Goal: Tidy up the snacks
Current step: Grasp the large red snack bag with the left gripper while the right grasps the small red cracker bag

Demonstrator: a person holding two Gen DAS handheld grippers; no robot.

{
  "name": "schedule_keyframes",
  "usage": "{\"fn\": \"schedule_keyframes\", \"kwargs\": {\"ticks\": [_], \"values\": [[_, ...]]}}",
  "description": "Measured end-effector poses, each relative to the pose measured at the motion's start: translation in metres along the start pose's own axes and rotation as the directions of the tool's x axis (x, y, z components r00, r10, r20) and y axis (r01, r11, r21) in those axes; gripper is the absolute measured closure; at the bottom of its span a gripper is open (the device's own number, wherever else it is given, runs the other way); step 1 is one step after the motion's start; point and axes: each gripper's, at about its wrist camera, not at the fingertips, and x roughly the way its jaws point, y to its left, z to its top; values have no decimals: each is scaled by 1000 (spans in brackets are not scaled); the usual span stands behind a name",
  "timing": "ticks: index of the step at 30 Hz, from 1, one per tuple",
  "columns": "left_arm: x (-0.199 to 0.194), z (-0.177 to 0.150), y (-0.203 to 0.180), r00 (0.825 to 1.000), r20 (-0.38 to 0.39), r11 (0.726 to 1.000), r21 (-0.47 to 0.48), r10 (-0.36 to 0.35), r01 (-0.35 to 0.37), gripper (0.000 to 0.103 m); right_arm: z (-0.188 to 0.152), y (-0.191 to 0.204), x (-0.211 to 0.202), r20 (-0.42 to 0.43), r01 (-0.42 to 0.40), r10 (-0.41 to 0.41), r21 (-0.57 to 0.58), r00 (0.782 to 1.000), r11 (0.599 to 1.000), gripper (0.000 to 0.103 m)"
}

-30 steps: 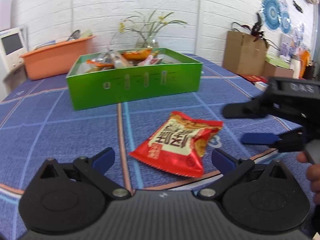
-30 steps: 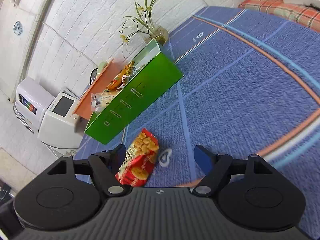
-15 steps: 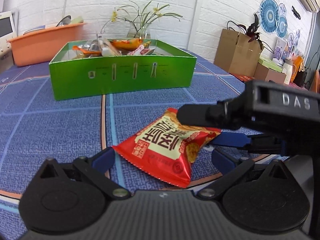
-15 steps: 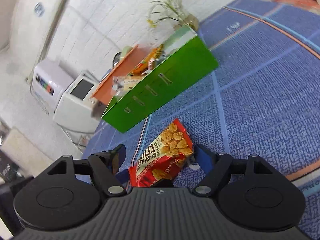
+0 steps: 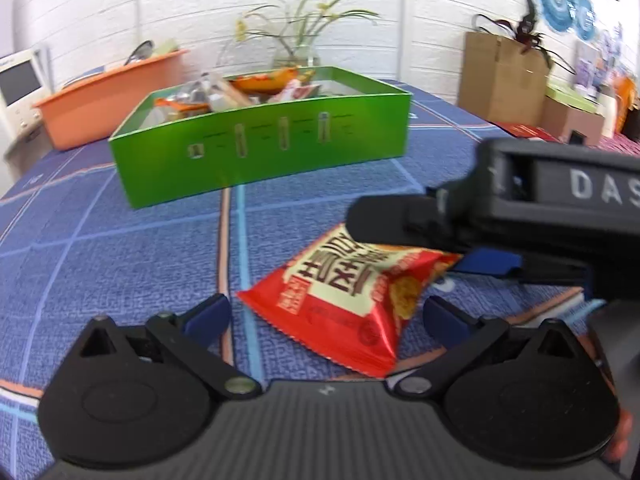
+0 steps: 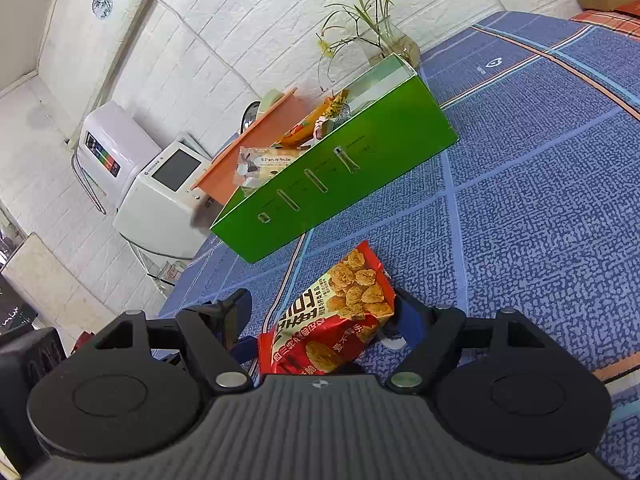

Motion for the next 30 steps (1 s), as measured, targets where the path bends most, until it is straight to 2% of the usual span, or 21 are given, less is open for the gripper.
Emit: {"fn": "schedule_keyframes", "kwargs": {"ticks": [5,11,16,18,19,20,22,23,25,27,30], "values": [[0,0,1,1000,0,1000,-2,4,-4,0,-6,3,1,32,5,-3,-51,999,999,0],[1,0,1,1000,0,1000,-1,4,-4,0,-2,0,1,16,-3,3,-37,1000,999,0],[1,0,1,1000,0,1000,-1,4,-4,0,-3,1,0,20,27,-26,-19,999,999,0],[1,0,1,1000,0,1000,0,4,-4,0,-3,-3,1,22,57,-56,-3,998,998,25],[1,0,1,1000,1,1000,-1,4,-4,0,-3,-6,1,22,67,-67,15,998,998,48],[1,0,2,1000,1,1000,-2,2,-2,0,-3,-11,0,21,56,-57,46,998,997,57],[1,1,3,1000,4,1000,-9,-1,1,1,-2,-16,-1,14,44,-45,85,999,995,62],[0,1,4,1000,10,1000,-14,-3,3,7,-3,-15,-2,9,45,-46,79,999,996,62],[-1,1,4,1000,16,1000,-11,-13,13,9,-3,-9,-3,6,62,-63,50,998,997,62],[-4,0,6,999,28,999,-16,-35,35,17,-2,-3,-3,7,74,-74,12,997,997,62],[-8,0,11,997,42,997,-39,-64,66,20,0,11,-7,14,95,-94,-63,995,993,68]]}}
